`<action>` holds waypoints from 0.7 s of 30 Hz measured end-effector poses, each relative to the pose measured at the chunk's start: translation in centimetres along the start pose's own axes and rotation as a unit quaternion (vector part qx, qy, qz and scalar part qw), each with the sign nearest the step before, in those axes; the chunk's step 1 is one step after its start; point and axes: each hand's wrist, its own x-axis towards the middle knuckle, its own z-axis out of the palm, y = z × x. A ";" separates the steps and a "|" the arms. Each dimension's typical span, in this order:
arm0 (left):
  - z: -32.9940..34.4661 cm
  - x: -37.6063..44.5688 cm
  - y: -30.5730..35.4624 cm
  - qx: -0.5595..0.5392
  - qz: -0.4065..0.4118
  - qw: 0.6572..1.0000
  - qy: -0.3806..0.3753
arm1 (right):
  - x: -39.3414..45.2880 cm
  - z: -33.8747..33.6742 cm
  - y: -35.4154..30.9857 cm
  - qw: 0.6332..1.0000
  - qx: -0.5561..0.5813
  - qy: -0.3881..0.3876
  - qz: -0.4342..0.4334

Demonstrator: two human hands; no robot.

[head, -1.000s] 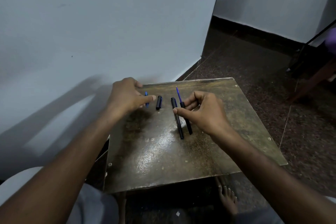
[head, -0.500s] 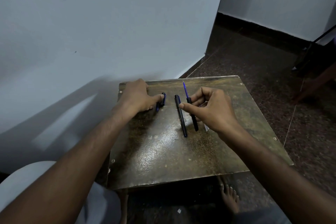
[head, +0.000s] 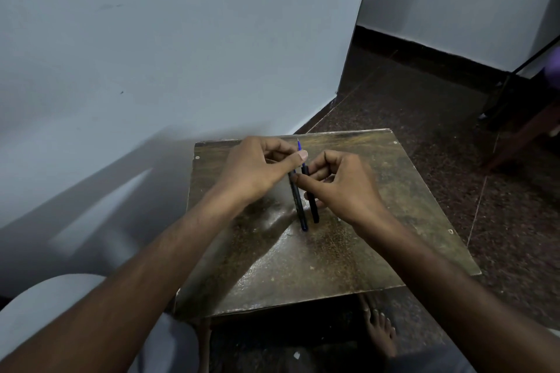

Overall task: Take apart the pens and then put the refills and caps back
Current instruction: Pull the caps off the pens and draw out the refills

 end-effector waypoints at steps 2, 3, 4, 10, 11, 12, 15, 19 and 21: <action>0.1 0.0 -0.4 -0.014 -0.007 1.000 -0.007 | -0.2 0.2 0.1 1.000 -0.005 -0.006 -0.003; 0.1 0.0 -0.5 -0.015 -0.011 1.000 -0.009 | -0.3 0.2 0.1 1.000 -0.007 -0.008 -0.004; 0.0 0.1 -0.7 -0.017 -0.015 1.000 -0.009 | -0.3 0.3 0.2 1.000 -0.008 -0.011 -0.005; -0.2 0.7 -0.9 -0.052 -0.023 0.998 0.019 | -0.2 0.2 0.2 0.999 0.026 -0.042 -0.015; -0.1 0.7 -0.9 -0.048 -0.021 0.998 0.018 | -0.2 0.2 0.3 0.998 0.037 -0.048 -0.011; 0.0 0.6 -1.0 -0.048 -0.022 0.998 0.015 | -0.2 0.3 0.4 0.997 0.059 -0.054 0.001; 0.1 0.4 -0.9 -0.042 -0.030 0.999 -0.005 | 0.0 0.2 0.2 0.977 0.191 -0.067 0.061; 0.1 0.1 -0.7 0.042 -0.002 0.998 -0.042 | 0.4 -0.2 -0.6 0.941 0.314 -0.029 0.121; 0.4 -0.2 -0.7 0.066 -0.002 0.997 -0.051 | 0.5 -0.3 -0.9 0.925 0.356 -0.016 0.134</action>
